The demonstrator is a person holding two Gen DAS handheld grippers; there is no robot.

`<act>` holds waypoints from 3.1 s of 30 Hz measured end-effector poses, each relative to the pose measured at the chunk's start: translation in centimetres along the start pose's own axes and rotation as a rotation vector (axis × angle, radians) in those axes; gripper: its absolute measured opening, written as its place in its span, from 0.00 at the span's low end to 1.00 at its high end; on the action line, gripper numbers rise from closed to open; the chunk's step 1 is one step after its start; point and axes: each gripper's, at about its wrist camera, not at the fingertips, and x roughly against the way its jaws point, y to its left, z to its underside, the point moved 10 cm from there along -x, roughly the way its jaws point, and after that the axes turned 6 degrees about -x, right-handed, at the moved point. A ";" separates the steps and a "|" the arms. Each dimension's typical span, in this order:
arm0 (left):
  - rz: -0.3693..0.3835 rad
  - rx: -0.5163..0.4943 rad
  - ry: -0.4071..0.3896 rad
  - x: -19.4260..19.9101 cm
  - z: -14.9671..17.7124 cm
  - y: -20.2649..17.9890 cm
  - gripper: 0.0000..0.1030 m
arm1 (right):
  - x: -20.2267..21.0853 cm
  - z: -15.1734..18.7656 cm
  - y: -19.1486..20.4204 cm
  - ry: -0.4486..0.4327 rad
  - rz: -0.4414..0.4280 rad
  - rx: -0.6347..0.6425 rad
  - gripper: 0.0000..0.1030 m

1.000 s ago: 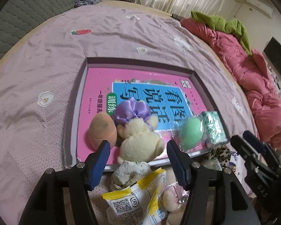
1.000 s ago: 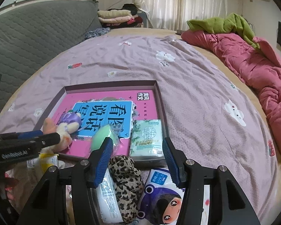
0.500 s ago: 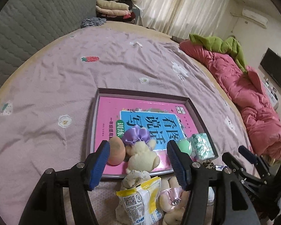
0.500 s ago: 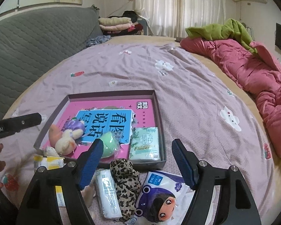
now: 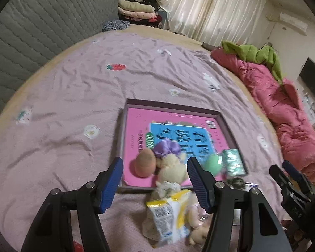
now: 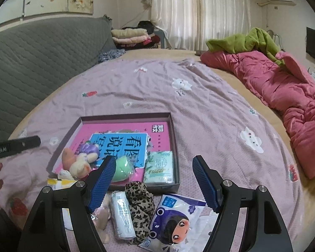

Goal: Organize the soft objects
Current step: 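Withdraw both open tools from the box back toward the pile, then move the left tool to the yellow snack bag while the right tool approaches the white wrapped roll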

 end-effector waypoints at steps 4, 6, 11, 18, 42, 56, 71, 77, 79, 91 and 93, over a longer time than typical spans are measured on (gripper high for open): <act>0.014 -0.001 -0.013 0.7 0.2 -0.3 0.61 | 1.0 -0.1 -0.6 -0.013 0.004 -0.009 0.74; 0.019 -0.007 -0.021 1.0 0.3 -0.7 0.61 | 1.2 0.0 -0.9 -0.012 0.000 -0.022 0.74; 0.010 -0.023 -0.035 1.8 0.7 -1.3 0.61 | 2.2 0.1 -1.5 -0.026 0.011 -0.021 0.74; -0.028 -0.049 -0.018 2.1 1.6 -1.4 0.61 | 3.6 -0.1 -1.5 -0.055 -0.004 -0.015 0.74; -0.032 -0.098 0.050 2.7 5.9 -1.2 0.61 | 6.4 3.3 -0.1 -0.049 -0.061 0.027 0.74; -0.001 -0.092 0.086 2.8 8.0 -1.1 0.61 | 6.2 6.4 0.1 0.018 -0.059 0.063 0.74; 0.005 -0.100 0.143 1.3 10.2 -1.1 0.61 | 4.7 9.4 2.1 0.088 -0.098 0.114 0.74; 0.009 -0.095 0.168 0.3 10.8 -0.9 0.61 | 3.8 10.2 2.5 0.115 -0.103 0.124 0.74; 0.018 -0.087 0.174 -0.2 10.9 -0.9 0.61 | 3.5 10.4 2.7 0.120 -0.107 0.125 0.74; 0.140 -0.012 0.224 -3.6 11.2 -1.2 0.60 | 1.6 11.0 2.3 0.160 -0.096 0.110 0.74; 0.183 0.007 0.217 -3.7 11.1 -1.5 0.55 | 1.3 11.1 2.3 0.167 -0.095 0.108 0.74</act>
